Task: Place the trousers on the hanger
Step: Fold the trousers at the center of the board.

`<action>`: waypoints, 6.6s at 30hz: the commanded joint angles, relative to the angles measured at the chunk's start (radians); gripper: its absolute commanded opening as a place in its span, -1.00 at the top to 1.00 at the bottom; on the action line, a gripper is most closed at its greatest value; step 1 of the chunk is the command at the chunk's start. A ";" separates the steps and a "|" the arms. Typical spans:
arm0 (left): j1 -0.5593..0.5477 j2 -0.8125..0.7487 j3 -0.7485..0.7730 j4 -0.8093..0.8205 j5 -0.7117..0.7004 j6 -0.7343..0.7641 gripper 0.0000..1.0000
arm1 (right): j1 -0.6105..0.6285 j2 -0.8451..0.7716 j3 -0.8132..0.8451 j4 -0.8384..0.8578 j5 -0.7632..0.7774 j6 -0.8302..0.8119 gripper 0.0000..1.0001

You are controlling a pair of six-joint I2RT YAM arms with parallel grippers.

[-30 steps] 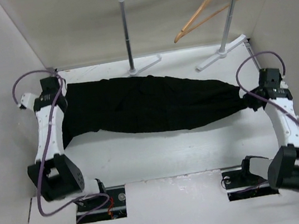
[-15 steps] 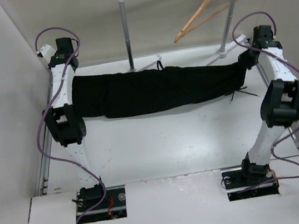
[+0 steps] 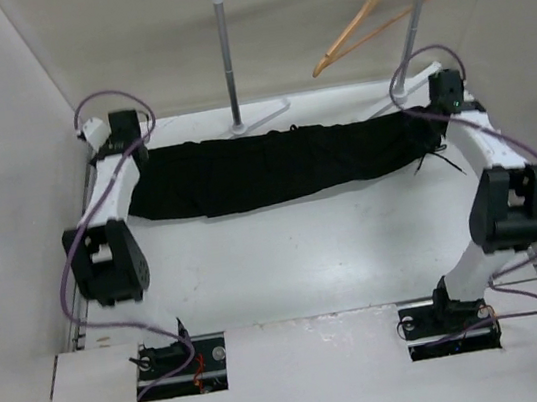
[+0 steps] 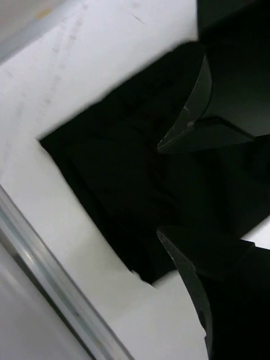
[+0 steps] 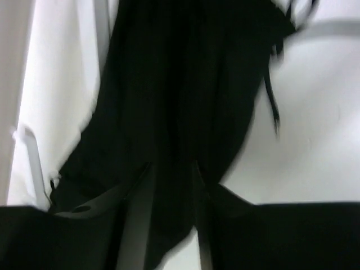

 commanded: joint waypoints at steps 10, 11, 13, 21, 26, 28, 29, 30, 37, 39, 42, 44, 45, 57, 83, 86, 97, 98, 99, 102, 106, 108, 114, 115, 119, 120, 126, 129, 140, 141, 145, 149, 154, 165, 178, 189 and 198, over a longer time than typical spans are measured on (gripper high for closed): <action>0.120 -0.341 -0.739 0.376 0.423 -0.329 -0.17 | 0.103 -0.378 -0.526 0.251 -0.058 0.040 0.26; 0.128 -0.322 -0.744 0.399 0.435 -0.337 -0.18 | 0.103 -0.389 -0.546 0.255 -0.058 0.040 0.10; 0.141 -0.286 -0.753 0.462 0.452 -0.356 -0.20 | 0.072 -0.404 -0.580 0.269 -0.066 0.049 -0.14; 0.157 -0.117 -0.695 0.585 0.506 -0.398 -0.23 | -0.116 -0.239 -0.527 0.362 -0.127 0.060 -0.38; 0.155 -0.062 -0.655 0.602 0.491 -0.417 -0.22 | -0.147 -0.075 -0.361 0.386 -0.149 0.028 -0.39; 0.155 -0.049 -0.645 0.620 0.469 -0.422 -0.19 | -0.149 -0.005 -0.307 0.373 -0.149 0.029 -0.37; 0.155 -0.045 -0.641 0.625 0.465 -0.423 -0.17 | -0.149 0.021 -0.290 0.373 -0.146 0.032 -0.35; 0.155 -0.040 -0.638 0.628 0.462 -0.425 -0.15 | -0.149 0.042 -0.277 0.381 -0.146 0.034 -0.33; 0.151 0.009 -0.596 0.665 0.399 -0.438 0.65 | -0.144 0.167 -0.200 0.341 -0.146 0.055 0.65; 0.160 -0.002 -0.587 0.662 0.391 -0.446 0.89 | -0.147 0.153 -0.212 0.338 -0.137 0.059 0.85; 0.204 -0.087 -0.595 0.602 0.356 -0.428 1.00 | -0.150 0.083 -0.253 0.327 -0.092 0.060 0.92; 0.240 -0.179 -0.619 0.526 0.317 -0.400 1.00 | -0.152 0.017 -0.288 0.320 -0.069 0.056 0.94; 0.253 -0.228 -0.641 0.495 0.290 -0.389 1.00 | -0.152 -0.016 -0.307 0.317 -0.060 0.055 0.94; 0.335 -0.581 -0.809 0.160 0.179 -0.284 1.00 | -0.150 -0.264 -0.611 0.301 -0.043 0.114 0.99; -0.265 -0.876 -0.788 -0.121 0.075 -0.409 0.00 | -0.202 -0.647 -0.778 0.183 -0.063 -0.029 -0.80; -0.383 -0.844 -0.840 -0.020 0.107 -0.443 0.00 | -0.221 -0.542 -0.763 0.247 -0.055 -0.052 -0.81; -0.397 -0.926 -1.082 -0.077 0.116 -0.457 0.00 | -0.273 -0.358 -0.703 0.332 -0.150 0.057 0.66; -0.389 -0.952 -1.104 -0.102 0.121 -0.457 0.00 | -0.282 -0.390 -0.691 0.327 -0.150 0.074 0.74; -0.389 -0.971 -1.118 -0.116 0.124 -0.457 0.00 | -0.285 -0.422 -0.680 0.321 -0.143 0.080 0.77; -0.394 -1.026 -1.170 -0.145 0.135 -0.458 0.00 | -0.293 -0.546 -0.584 0.226 -0.076 0.086 0.79; -0.426 -0.951 -1.149 -0.115 0.207 -0.484 0.00 | -0.293 -0.645 -0.465 0.139 -0.023 0.077 0.79; -0.490 -0.905 -1.104 -0.086 0.219 -0.507 0.00 | -0.293 -0.689 -0.418 0.110 -0.006 0.068 0.79; -0.722 -0.821 -0.905 -0.033 0.173 -0.544 0.00 | -0.227 -0.767 -0.278 0.039 -0.005 -0.050 0.76; -0.754 -0.813 -0.871 -0.029 0.167 -0.543 0.00 | -0.187 -0.777 -0.258 0.028 0.001 -0.078 0.76; -0.791 -0.841 -0.800 -0.050 0.164 -0.521 0.04 | 0.018 -0.784 -0.180 -0.009 0.067 -0.121 0.74; -0.773 -0.871 -0.802 -0.059 0.167 -0.515 0.05 | 0.087 -0.774 -0.157 -0.018 0.098 -0.121 0.73; -0.497 -1.103 -0.849 -0.216 0.204 -0.426 0.02 | 0.581 -0.590 0.024 -0.068 0.354 -0.093 0.68; -0.319 -1.172 -0.856 -0.251 0.260 -0.360 -0.02 | 0.776 -0.443 0.133 -0.101 0.423 -0.049 0.68; 0.049 -1.183 -0.776 -0.268 0.299 -0.267 -0.23 | 1.241 0.238 0.768 -0.222 0.379 0.051 0.47; 0.054 -1.183 -0.759 -0.266 0.287 -0.268 -0.23 | 1.264 0.293 0.802 -0.220 0.347 0.074 0.37; 0.069 -1.177 -0.634 -0.283 0.212 -0.236 -0.24 | 1.313 0.433 0.811 -0.168 0.157 0.134 -0.36; 0.056 -1.166 -0.541 -0.289 0.158 -0.205 -0.24 | 1.278 0.291 0.629 -0.031 0.092 0.120 -0.62; 0.005 -1.091 -0.619 -0.245 0.286 -0.243 -0.22 | 1.119 -0.011 0.258 0.131 0.061 0.085 -0.56; -0.362 -0.824 -0.889 0.054 0.308 -0.394 -0.16 | 0.861 -0.329 -0.426 0.244 -0.114 -0.007 0.42; -0.033 -0.874 -1.121 0.047 0.294 -0.291 -0.16 | 0.891 -0.312 -0.717 0.352 -0.131 0.083 0.23; -0.193 -1.008 -0.871 -0.084 0.307 -0.294 -0.14 | 0.890 -0.464 -0.531 0.203 -0.150 0.000 0.24; -0.499 -0.875 -0.839 -0.018 0.185 -0.414 0.01 | 0.899 -0.249 -0.407 0.318 -0.242 -0.003 0.69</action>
